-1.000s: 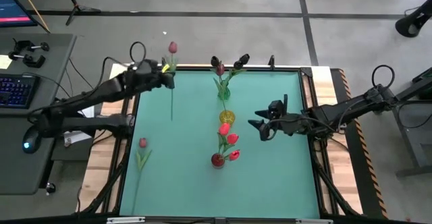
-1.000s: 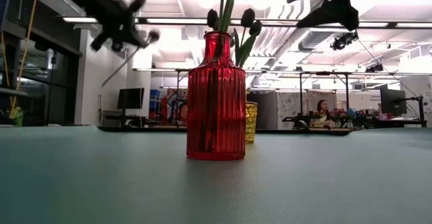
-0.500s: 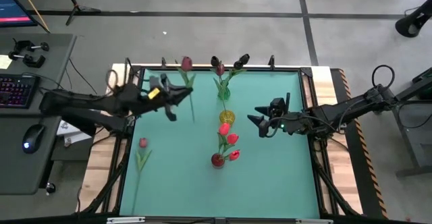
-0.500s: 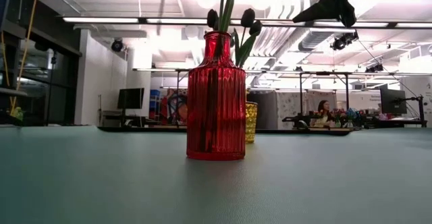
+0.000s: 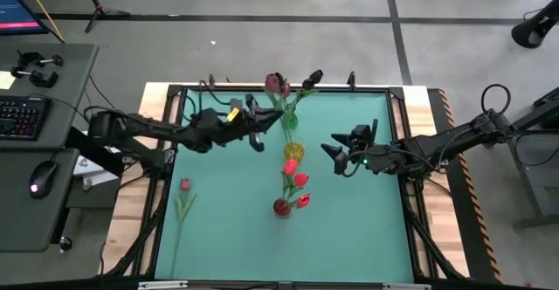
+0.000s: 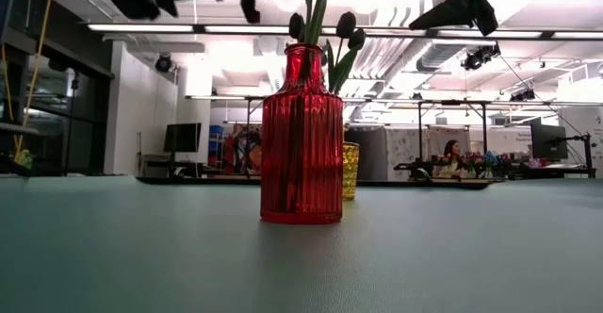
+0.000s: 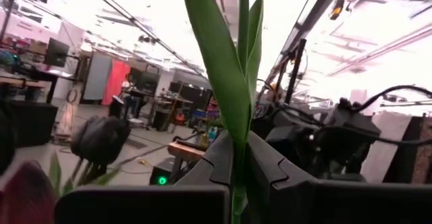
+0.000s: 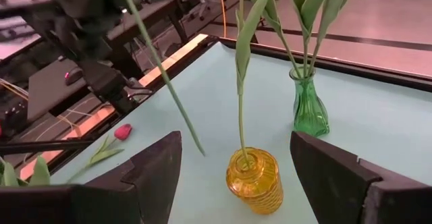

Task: Sort flowers into vase by color
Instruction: Put the top red tulip into the yellow vase

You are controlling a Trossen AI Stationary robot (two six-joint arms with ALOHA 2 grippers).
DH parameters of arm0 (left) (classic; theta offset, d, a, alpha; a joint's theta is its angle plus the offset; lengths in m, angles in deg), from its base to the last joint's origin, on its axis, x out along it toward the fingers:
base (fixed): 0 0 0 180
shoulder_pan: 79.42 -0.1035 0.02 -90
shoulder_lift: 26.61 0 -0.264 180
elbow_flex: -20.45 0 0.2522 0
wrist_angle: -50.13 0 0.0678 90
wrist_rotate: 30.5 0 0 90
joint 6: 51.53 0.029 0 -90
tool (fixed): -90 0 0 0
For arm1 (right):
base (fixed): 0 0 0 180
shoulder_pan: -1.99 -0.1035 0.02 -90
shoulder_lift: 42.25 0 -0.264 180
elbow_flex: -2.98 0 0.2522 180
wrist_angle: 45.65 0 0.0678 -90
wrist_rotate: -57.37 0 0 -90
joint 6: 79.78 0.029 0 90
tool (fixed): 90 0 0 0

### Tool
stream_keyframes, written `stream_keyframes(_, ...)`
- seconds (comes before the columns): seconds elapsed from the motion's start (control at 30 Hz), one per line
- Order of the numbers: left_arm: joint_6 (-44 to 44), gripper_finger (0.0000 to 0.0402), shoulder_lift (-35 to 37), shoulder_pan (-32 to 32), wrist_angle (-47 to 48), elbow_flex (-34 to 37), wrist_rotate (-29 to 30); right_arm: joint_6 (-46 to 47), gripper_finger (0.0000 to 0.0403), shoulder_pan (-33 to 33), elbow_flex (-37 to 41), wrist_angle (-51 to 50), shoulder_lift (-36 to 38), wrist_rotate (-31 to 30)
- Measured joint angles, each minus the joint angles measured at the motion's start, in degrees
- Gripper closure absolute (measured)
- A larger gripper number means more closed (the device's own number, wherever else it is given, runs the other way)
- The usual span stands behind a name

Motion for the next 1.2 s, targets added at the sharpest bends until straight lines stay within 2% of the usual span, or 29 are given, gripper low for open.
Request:
stream_keyframes(0.43, 3.4, 0.0401, -8.5, -2.3, -2.1, -1.8, -0.2, -0.5, 0.0137, 0.0, 0.0, 0.8, 0.0, -0.1)
stream_keyframes(0.73, 3.8, 0.0401, -11.2, -2.3, -2.0, -1.8, 0.1, -4.4, 0.0137, 0.0, -0.1, 2.0, 0.0, -0.2)
stream_keyframes(1.2, 3.2, 0.0392, -12.2, -2.2, -1.0, -1.8, -0.4, -4.5, 0.0137, 0.0, -0.1, 2.1, 0.0, -0.2)
